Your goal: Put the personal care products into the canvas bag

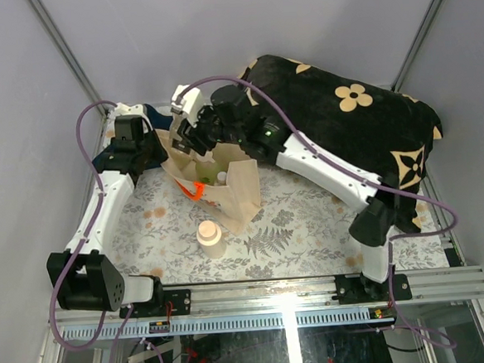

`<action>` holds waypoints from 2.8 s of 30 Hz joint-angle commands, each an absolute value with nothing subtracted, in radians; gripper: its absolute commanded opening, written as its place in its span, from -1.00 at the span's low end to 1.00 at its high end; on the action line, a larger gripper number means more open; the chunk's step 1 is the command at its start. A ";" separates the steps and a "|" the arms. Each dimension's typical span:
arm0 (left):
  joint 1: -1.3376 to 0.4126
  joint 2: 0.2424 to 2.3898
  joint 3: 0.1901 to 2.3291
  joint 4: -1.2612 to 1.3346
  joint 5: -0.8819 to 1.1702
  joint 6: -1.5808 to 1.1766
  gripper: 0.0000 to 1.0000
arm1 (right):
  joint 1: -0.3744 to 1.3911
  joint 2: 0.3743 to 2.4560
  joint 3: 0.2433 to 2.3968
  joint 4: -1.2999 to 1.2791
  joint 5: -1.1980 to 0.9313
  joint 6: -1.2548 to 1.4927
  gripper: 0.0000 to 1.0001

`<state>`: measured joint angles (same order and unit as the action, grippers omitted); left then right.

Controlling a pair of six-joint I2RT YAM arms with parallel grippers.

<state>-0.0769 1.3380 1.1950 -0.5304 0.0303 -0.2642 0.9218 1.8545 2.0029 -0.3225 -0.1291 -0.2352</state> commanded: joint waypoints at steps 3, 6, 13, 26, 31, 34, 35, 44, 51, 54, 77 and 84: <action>-0.075 1.303 1.174 -0.495 0.052 -0.265 -1.00 | 0.919 1.925 2.166 -0.103 -0.256 -0.179 -1.00; -0.074 1.295 1.172 -0.501 0.053 -0.265 -1.00 | 0.918 1.955 2.165 -0.107 -0.261 -0.161 -1.00; -0.074 1.285 1.160 -0.509 0.053 -0.264 -1.00 | 0.918 2.004 2.130 -0.124 -0.244 -0.158 -1.00; -0.074 1.275 1.155 -0.521 0.041 -0.263 -1.00 | 0.892 2.081 2.048 -0.074 -0.231 -0.099 -1.00; -0.075 1.274 1.157 -0.530 0.038 -0.262 -1.00 | 0.869 2.081 1.996 -0.034 -0.242 -0.069 -1.00; -0.074 1.278 1.162 -0.534 0.035 -0.262 -1.00 | 0.862 2.084 1.978 -0.031 -0.242 -0.069 -1.00; -0.074 1.280 1.165 -0.536 0.035 -0.262 -1.00 | 0.862 2.086 1.977 -0.033 -0.242 -0.072 -1.00; -0.074 1.294 1.174 -0.539 0.034 -0.265 -1.00 | 0.862 2.102 1.998 -0.046 -0.296 -0.062 -0.25; -0.074 1.298 1.174 -0.540 0.029 -0.267 -1.00 | 0.862 2.072 1.999 -0.036 -0.319 -0.054 0.51; -0.074 1.302 1.176 -0.538 0.028 -0.267 -1.00 | 0.861 2.053 1.993 -0.041 -0.320 -0.056 0.62; -0.074 1.356 1.212 -0.535 0.010 -0.254 -1.00 | 0.942 1.480 1.573 -0.252 -0.038 -0.054 0.72; -0.074 1.372 1.232 -0.542 0.001 -0.250 -1.00 | 1.049 1.481 1.519 -0.403 -0.010 -0.045 0.72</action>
<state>-0.0750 1.3491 1.2011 -0.5346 0.0219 -0.2642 0.9806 1.4742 1.5467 -0.3038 -0.0566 -0.0624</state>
